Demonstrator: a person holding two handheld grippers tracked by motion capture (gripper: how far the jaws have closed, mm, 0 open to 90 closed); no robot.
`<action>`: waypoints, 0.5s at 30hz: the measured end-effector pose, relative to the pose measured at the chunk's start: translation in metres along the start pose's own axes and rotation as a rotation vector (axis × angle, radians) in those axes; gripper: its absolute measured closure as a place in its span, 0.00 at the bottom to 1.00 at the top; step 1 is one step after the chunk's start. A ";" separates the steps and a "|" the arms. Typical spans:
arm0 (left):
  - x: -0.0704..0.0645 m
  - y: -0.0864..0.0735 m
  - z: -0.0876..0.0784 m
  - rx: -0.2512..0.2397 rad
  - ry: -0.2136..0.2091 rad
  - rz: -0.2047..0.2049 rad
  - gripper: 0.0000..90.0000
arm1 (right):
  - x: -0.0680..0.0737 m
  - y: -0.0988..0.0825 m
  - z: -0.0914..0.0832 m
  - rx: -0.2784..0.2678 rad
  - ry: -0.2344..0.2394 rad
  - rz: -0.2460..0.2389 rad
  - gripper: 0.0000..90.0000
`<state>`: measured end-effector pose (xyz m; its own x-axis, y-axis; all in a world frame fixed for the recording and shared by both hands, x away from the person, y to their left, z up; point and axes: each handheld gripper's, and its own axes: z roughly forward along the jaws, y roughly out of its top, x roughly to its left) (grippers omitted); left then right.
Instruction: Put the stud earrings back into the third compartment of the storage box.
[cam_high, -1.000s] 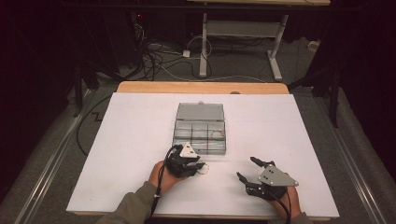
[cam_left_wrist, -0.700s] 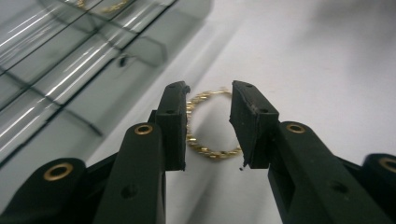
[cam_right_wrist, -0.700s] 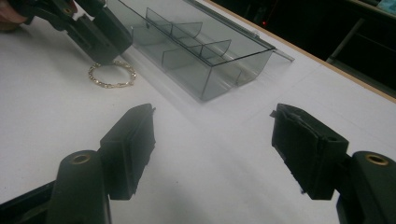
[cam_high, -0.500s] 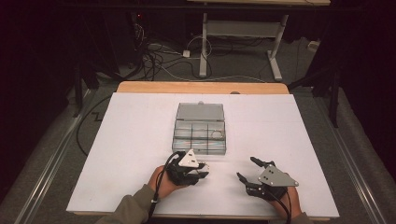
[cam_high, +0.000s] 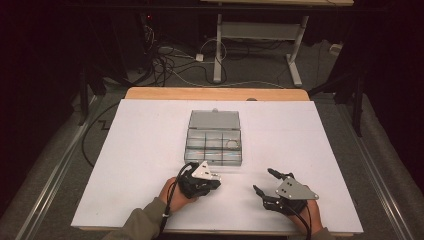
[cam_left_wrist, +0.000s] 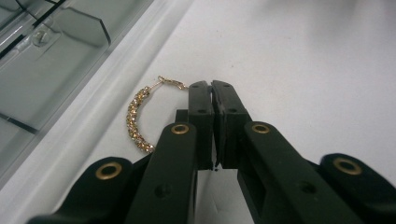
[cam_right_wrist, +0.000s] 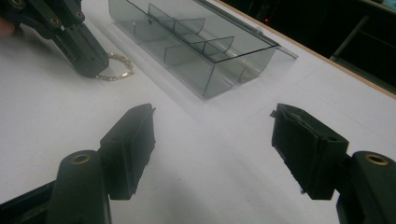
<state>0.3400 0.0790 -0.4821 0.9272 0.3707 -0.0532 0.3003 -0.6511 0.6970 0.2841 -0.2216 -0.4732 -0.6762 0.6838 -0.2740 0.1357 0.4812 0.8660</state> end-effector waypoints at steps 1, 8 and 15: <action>-0.001 0.000 0.000 0.000 0.004 0.004 0.94 | 0.000 0.000 0.000 -0.001 0.002 0.000 0.34; 0.001 -0.001 -0.007 -0.046 0.034 -0.001 0.94 | -0.001 0.000 -0.001 -0.010 -0.005 0.004 0.34; 0.001 0.001 -0.019 -0.109 0.050 -0.007 0.94 | -0.001 0.001 -0.002 -0.012 -0.009 0.000 0.34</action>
<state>0.3373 0.0911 -0.4677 0.9120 0.4095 -0.0249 0.2785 -0.5735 0.7704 0.2832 -0.2229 -0.4713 -0.6699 0.6887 -0.2775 0.1271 0.4747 0.8709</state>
